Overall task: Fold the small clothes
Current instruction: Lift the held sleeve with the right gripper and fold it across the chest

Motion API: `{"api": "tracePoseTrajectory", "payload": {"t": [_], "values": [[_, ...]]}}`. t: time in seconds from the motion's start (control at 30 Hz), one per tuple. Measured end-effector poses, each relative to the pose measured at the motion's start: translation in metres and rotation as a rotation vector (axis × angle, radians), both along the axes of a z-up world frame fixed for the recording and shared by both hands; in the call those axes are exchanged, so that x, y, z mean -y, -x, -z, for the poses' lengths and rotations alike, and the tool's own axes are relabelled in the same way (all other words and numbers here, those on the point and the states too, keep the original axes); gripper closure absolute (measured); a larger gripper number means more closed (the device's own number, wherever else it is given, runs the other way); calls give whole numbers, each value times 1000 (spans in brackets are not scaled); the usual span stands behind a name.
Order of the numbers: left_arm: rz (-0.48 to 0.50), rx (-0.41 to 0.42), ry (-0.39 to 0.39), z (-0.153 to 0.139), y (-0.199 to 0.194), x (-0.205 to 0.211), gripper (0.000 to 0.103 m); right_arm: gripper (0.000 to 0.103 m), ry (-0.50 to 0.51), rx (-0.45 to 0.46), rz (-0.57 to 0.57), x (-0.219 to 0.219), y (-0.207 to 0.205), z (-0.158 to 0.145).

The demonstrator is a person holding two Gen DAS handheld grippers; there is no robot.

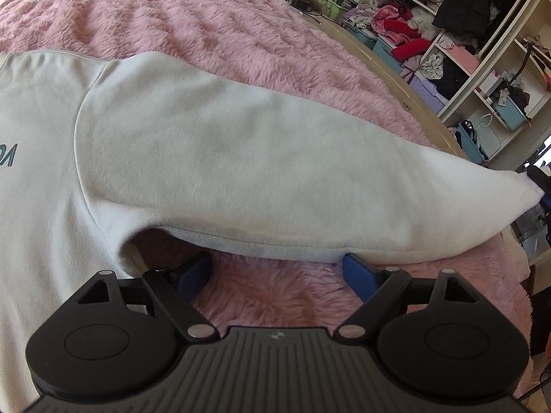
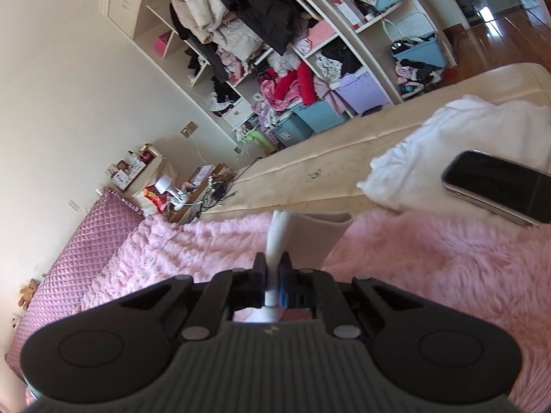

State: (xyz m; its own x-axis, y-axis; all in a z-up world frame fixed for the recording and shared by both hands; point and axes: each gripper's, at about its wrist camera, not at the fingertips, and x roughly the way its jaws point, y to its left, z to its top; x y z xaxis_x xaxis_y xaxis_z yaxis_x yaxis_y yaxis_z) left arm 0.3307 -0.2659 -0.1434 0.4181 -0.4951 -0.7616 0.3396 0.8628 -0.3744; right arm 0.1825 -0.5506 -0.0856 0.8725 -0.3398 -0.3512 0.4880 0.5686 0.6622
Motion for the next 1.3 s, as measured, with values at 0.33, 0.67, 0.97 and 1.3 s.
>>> {"api": "tracePoseTrajectory", "payload": {"t": [0.33,0.67,0.97,1.3], "values": [[-111,90,77,-73,22,-108,10,101,104,139,-269,-133,-43,-97],[-363,132,53,-96,84,-294,9,101,134,201,-589,-342,-65,-132],[-582,107,38,-89,124,-421,9,101,109,83,-853,-529,-67,-65],[-705,56,91,-56,139,-475,9,75,113,-133,-1040,-600,-57,47]]}}
